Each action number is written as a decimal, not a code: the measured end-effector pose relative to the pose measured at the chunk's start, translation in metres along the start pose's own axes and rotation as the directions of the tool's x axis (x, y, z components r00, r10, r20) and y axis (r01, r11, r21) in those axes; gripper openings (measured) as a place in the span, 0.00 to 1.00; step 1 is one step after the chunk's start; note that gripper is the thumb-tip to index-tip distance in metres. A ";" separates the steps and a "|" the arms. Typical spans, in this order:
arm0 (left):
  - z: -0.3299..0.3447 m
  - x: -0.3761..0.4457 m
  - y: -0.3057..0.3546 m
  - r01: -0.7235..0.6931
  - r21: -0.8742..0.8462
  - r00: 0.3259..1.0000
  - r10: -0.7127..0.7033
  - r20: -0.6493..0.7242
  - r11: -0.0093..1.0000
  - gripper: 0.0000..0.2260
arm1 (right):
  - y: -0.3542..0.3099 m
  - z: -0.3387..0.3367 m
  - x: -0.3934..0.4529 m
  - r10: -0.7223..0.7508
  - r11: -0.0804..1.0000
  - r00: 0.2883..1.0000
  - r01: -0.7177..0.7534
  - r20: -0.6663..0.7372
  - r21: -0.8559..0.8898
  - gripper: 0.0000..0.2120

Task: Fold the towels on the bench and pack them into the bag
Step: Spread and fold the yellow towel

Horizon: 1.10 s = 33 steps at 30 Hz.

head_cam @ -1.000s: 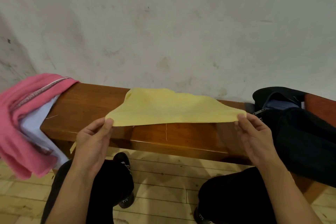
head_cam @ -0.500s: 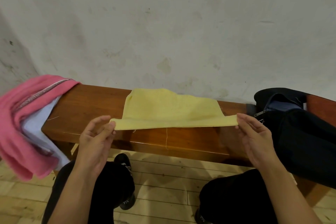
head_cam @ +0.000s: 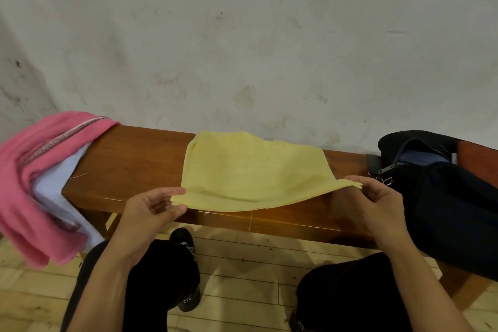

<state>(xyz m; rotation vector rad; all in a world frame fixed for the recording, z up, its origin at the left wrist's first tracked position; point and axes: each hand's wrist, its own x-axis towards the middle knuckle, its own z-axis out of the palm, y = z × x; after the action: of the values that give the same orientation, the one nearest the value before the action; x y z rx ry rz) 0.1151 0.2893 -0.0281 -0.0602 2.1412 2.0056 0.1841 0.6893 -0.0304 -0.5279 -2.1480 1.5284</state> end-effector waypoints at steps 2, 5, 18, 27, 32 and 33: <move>-0.002 0.000 -0.003 -0.029 0.097 0.999 0.026 0.034 0.995 0.17 | 0.000 0.000 0.000 -0.043 0.998 0.999 0.042 -0.026 -0.041 0.08; -0.007 -0.001 -0.006 -0.051 0.206 0.997 0.040 0.059 0.977 0.16 | 0.002 -0.002 0.002 -0.073 0.993 0.996 0.069 -0.042 -0.097 0.05; 0.018 0.018 0.079 -0.444 0.283 0.789 0.521 -0.325 0.850 0.05 | -0.064 0.010 0.038 -0.405 0.911 0.908 0.390 -0.110 -0.136 0.07; 0.013 0.059 0.212 -0.745 0.189 0.545 0.747 -0.381 0.640 0.09 | -0.193 -0.013 0.094 -0.510 0.859 0.835 0.481 -0.208 -0.177 0.13; 0.010 0.077 0.235 -0.613 0.331 0.638 0.696 -0.329 0.718 0.04 | -0.220 -0.026 0.119 -0.418 0.850 0.907 0.372 -0.048 -0.373 0.16; 0.009 0.079 0.237 -0.590 0.354 0.657 0.686 -0.313 0.726 0.03 | -0.222 -0.027 0.121 -0.405 0.860 0.913 0.360 -0.054 -0.362 0.16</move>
<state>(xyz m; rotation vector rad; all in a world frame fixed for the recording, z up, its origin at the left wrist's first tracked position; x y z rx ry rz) -0.0014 0.3247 0.1903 0.4020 2.9954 2.2263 0.0881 0.7069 0.2046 -0.2708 -2.2606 0.8840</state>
